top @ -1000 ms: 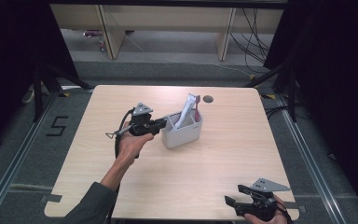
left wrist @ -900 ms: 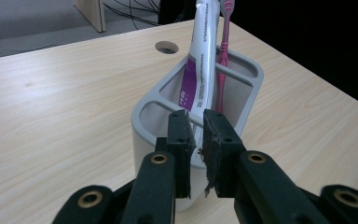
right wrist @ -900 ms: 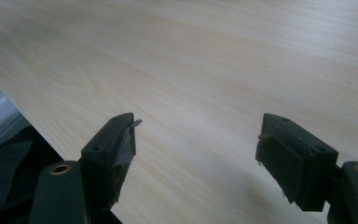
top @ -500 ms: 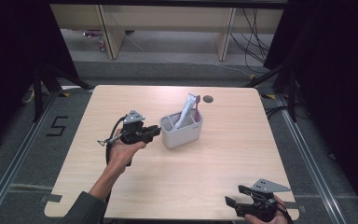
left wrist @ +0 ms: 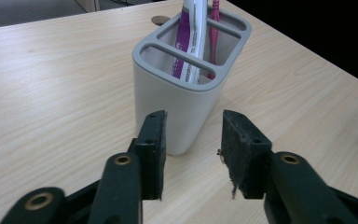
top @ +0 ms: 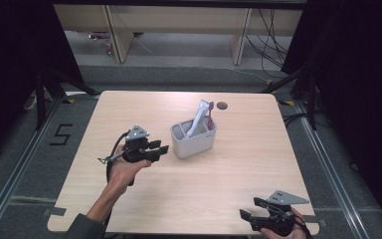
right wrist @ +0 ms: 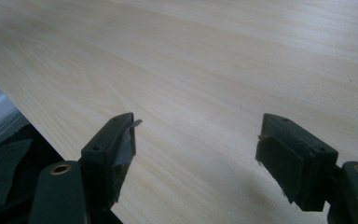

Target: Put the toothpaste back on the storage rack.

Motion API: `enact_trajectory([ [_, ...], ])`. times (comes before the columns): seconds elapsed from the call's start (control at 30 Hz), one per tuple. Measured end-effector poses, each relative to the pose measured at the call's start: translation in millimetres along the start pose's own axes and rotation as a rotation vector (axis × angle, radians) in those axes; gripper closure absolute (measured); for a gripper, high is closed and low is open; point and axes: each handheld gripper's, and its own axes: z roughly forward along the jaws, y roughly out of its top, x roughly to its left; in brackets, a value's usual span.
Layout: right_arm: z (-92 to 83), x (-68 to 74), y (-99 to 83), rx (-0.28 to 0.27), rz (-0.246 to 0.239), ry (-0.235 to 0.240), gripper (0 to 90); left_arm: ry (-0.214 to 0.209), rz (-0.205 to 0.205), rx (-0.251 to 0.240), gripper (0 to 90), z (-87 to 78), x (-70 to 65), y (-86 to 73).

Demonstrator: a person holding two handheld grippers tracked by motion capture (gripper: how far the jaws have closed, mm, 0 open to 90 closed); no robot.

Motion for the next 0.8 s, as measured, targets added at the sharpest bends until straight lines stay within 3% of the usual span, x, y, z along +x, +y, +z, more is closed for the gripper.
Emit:
enact_trajectory([
  [0.17, -1.2, 0.6, 0.3, 0.015, 0.006, -0.008, 28.0, 0.009, -0.006, 0.028, 41.2, -5.4, -2.5, -6.2],
  [0.2, -0.7, 3.8, 0.0, 0.024, 0.051, 0.010, 28.0, 0.003, -0.012, 0.025, 38.9, -6.2, -3.5, -7.5],
  [0.27, -0.4, 3.4, -0.1, 0.019, 0.040, 0.006, 28.0, -0.001, -0.017, 0.026, 35.9, -7.9, -5.0, -9.5],
  [0.3, 1.1, 3.7, -0.4, 0.012, 0.051, 0.027, 28.0, -0.008, -0.018, 0.021, 35.1, -9.0, -5.9, -11.4],
  [0.5, 0.4, 2.8, 0.2, 0.013, 0.018, 0.007, 28.0, -0.023, 0.008, 0.048, 30.0, -16.0, -10.9, -19.5],
  [0.57, 0.8, 2.8, 0.0, 0.012, 0.014, 0.014, 28.0, -0.026, 0.001, 0.040, 28.7, -17.1, -13.5, -22.4],
  [0.6, 0.8, 6.0, -0.6, 0.016, 0.052, 0.017, 28.0, -0.020, 0.005, 0.042, 28.2, -18.6, -14.7, -23.8],
  [0.63, 1.3, 3.6, -0.4, 0.009, 0.017, 0.011, 28.0, -0.027, 0.020, 0.050, 27.6, -20.2, -14.5, -25.3],
  [0.8, 1.0, 3.0, -0.5, 0.010, 0.012, 0.001, 28.0, -0.025, 0.020, 0.044, 25.4, -24.8, -19.1, -34.7],
])
